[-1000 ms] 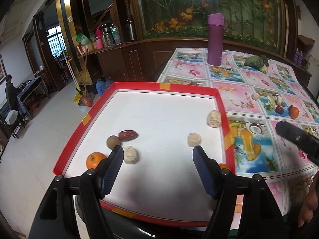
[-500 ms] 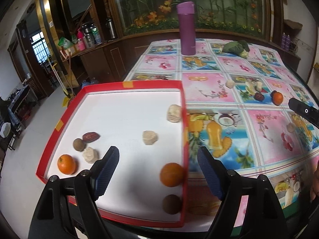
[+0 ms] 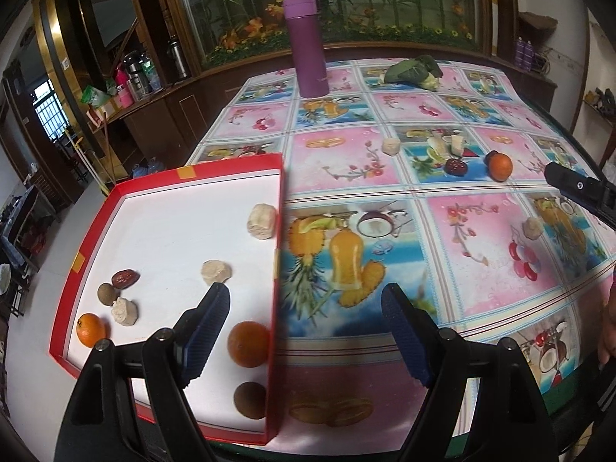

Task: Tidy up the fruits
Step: 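Move both open tools back to the fruit pile, then lower the right tool onto a beige chunk and close it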

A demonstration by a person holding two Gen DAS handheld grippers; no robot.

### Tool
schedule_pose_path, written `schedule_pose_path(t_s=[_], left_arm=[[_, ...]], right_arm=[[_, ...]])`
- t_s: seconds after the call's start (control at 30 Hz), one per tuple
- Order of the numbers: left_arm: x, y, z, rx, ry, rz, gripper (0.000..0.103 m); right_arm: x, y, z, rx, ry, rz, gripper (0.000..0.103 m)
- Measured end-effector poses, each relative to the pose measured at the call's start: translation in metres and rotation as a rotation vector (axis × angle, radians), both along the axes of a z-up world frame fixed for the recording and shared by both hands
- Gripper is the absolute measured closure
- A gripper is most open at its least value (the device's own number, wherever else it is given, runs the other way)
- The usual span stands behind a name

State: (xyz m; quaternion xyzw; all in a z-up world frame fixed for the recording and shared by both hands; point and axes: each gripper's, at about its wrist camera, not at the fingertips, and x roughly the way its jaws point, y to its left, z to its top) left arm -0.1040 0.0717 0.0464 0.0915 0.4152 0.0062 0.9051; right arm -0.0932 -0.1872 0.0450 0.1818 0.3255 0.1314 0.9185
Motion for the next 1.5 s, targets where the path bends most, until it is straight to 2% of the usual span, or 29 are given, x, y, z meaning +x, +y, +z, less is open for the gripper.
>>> schedule_pose_path(t_s=[0.6, 1.07, 1.23, 1.5], left_arm=[[0.031, -0.041, 0.002, 0.031, 0.008, -0.089, 0.022], [0.077, -0.062, 0.0, -0.027, -0.011, -0.158, 0.022], [0.087, -0.077, -0.004, -0.024, -0.004, -0.198, 0.022], [0.095, -0.071, -0.008, -0.03, 0.007, -0.188, 0.022]], right_arm=[[0.002, -0.012, -0.004, -0.077, 0.018, -0.03, 0.04], [0.014, -0.001, -0.01, -0.178, 0.032, 0.03, 0.04], [0.019, -0.002, -0.017, -0.209, 0.072, 0.016, 0.041], [0.018, 0.01, -0.022, -0.207, 0.088, 0.105, 0.05]])
